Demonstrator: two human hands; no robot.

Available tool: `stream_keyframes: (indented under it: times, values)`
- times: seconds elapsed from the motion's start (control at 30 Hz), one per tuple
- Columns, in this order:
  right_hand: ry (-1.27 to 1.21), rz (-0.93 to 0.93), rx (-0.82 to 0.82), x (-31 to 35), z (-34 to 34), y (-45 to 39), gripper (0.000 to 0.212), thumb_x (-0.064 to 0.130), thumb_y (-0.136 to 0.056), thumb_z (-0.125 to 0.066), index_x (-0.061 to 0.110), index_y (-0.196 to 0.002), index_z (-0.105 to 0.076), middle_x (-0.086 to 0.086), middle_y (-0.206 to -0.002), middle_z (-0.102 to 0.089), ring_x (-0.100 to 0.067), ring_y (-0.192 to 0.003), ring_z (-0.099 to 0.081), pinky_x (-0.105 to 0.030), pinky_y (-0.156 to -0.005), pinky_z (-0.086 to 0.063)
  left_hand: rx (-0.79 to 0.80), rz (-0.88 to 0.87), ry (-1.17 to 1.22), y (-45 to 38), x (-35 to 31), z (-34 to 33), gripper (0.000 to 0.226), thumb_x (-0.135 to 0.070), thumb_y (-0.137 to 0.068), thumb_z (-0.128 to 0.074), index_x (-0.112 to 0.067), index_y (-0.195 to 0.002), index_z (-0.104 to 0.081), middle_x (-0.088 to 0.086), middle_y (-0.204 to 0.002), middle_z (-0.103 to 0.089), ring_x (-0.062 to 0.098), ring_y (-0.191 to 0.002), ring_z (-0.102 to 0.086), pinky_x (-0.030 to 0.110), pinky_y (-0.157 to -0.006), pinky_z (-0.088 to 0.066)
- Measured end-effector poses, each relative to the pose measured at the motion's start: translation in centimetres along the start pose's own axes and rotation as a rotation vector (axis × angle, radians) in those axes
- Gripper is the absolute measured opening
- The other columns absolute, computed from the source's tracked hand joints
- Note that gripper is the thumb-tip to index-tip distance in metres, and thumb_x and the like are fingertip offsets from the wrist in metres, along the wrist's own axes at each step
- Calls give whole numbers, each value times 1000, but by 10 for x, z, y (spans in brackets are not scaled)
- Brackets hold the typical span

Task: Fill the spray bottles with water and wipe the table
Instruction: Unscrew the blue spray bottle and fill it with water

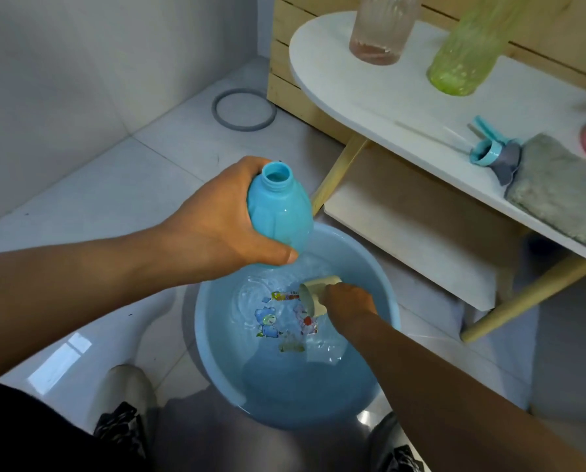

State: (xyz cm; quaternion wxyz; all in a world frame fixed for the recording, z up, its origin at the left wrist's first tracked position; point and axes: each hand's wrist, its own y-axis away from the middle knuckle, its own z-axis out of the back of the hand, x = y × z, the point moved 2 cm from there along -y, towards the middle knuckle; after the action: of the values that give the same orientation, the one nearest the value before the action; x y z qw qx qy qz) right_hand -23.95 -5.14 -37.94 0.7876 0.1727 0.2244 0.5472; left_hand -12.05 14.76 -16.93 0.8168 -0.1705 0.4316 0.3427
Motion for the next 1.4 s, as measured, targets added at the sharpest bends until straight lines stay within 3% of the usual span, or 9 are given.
stream_keyframes:
  times: [0.13, 0.3, 0.43, 0.5, 0.63, 0.77, 1.03, 1.17, 1.4]
  values:
    - [-157, -1, -30, 8, -4, 4, 29, 17, -100, -53, 21, -126, -63, -4, -126, -66, -30, -118, -63, -36, -92, -51, 5, 9, -27, 3, -2, 6, 91, -43, -51, -97, -46, -125, -44, -25, -110, -58, -19, -99, -53, 3, -62, -47]
    - [-823, -125, -27, -7, -1, 12, 40, 36, -106, -41, 9, -93, -68, -11, -98, -70, -29, -90, -62, -34, -81, -47, 1, 27, -43, 11, -3, 14, 91, -44, -51, -97, -48, -125, -43, -26, -110, -56, -15, -97, -55, 9, -62, -46]
    - [-1130, -127, -86, -14, 14, 30, 44, 34, -101, -50, 20, -60, -45, 1, -62, -46, -20, -65, -41, -33, -65, -34, 13, 18, -54, 21, -3, 20, 90, -40, -54, -98, -47, -125, -43, -25, -112, -55, -5, -96, -58, 11, -65, -45]
    - [-1184, -130, -138, -19, 31, 42, 42, 33, -96, -55, 22, -59, -39, 0, -60, -36, -18, -62, -32, -32, -60, -29, 16, 12, -69, 25, -3, 22, 91, -40, -54, -98, -46, -126, -43, -24, -111, -55, -5, -95, -58, 11, -64, -45]
    - [-1290, -95, -183, -33, 80, 74, 27, 40, -88, -69, 21, -74, -56, -6, -69, -34, -18, -61, -31, -27, -49, -25, 11, 12, -82, 32, -2, 26, 93, -38, -53, -98, -41, -128, -44, -22, -112, -56, -2, -95, -59, 12, -67, -44]
    - [-1328, -35, -176, -48, 130, 108, 38, 46, -81, -77, 16, -77, -54, -9, -71, -27, -16, -56, -25, -27, -49, -21, -4, 9, -66, 37, -2, 30, 92, -37, -53, -99, -40, -128, -46, -20, -113, -56, 1, -96, -60, 19, -70, -48]
    - [-1335, 42, -385, -66, 219, 165, 42, 47, -84, -75, 16, -73, -48, -2, -63, -28, -14, -54, -23, -26, -47, -20, 7, -29, -41, 42, -8, 24, 90, -44, -47, -92, -45, -124, -44, -20, -112, -55, 3, -96, -61, 18, -70, -50]
    - [-1311, 68, -531, -66, 245, 180, 49, 45, -86, -74, 24, -56, -40, 9, -49, -33, -9, -44, -25, -21, -41, -21, 35, -61, -41, 41, -13, 20, 87, -53, -42, -85, -50, -119, -44, -21, -113, -53, 3, -98, -60, 25, -77, -56]
    - [-1303, 125, -659, -59, 269, 190, 51, 36, -88, -75, 23, -51, -42, 10, -45, -34, -8, -43, -25, -17, -39, -23, 36, -94, -41, 33, -15, 19, 85, -44, -51, -92, -51, -120, -42, -20, -117, -51, 6, -103, -58, 23, -78, -54]
